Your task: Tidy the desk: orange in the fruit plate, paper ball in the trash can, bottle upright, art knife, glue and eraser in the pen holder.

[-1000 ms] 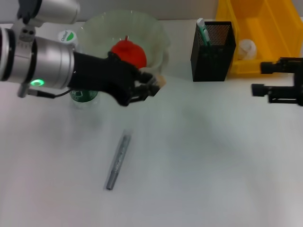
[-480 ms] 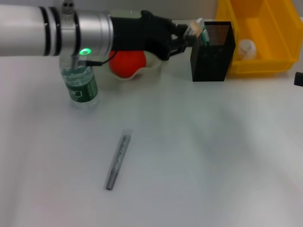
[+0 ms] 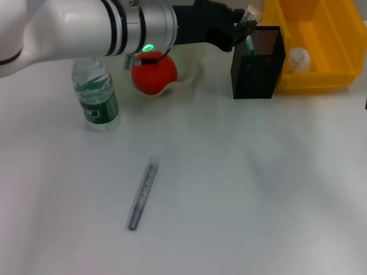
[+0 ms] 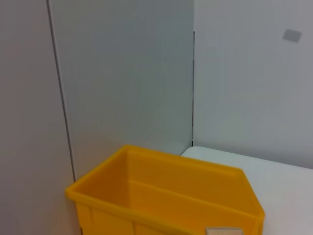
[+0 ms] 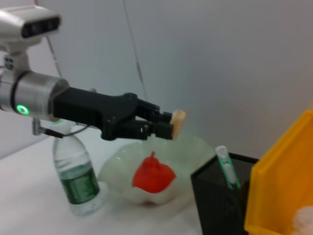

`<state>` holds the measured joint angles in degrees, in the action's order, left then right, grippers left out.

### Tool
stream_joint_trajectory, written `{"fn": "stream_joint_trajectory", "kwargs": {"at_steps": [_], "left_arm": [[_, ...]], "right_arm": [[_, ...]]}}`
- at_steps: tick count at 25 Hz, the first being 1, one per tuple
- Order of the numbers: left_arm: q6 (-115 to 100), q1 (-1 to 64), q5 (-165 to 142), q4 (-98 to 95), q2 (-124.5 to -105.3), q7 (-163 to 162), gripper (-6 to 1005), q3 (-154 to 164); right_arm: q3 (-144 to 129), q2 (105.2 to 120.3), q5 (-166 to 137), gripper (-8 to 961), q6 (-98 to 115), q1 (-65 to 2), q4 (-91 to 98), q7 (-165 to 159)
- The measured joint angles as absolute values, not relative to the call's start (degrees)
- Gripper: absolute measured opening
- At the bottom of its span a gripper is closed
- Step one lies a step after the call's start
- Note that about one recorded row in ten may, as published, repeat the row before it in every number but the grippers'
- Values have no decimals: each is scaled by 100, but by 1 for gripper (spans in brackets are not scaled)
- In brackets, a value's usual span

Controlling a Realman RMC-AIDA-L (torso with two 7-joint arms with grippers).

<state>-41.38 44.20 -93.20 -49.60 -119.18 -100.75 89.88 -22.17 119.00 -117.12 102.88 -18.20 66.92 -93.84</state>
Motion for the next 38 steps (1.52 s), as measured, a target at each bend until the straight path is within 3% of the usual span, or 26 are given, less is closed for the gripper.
{"fn": "stream_joint_trajectory", "kwargs": {"at_steps": [15,22,24,27,30,38], "left_arm": [[-3231,4778,-8783,-4461,-11918,-10116,263,9693],[-3469,4554,-8657,-4662,-11903,-10115,263,9608],[-4687,3875,-8681,-5481,-11840,-9999,263,9219],[-5088,3656,-8711,-5750,-11828,-9969,262,9094],[-6979,2426,-9051,-7089,-11813,-9791,262,8213],[-8415,1655,-9252,-7274,-11809,-9017,264,6787]], "right_arm": [[-2215,11894,-11822,703,9906,-1851,6592,-9329],[-2242,11890,-11821,703,9996,-1888,6580,-9367],[-2298,11895,-11806,703,10086,-1941,6573,-9433],[-2448,11902,-11791,703,10214,-2058,6546,-9601],[-2711,11876,-11788,703,10374,-2229,6387,-9924],[-3574,11466,-11874,703,10767,-2872,5303,-11541]]}}
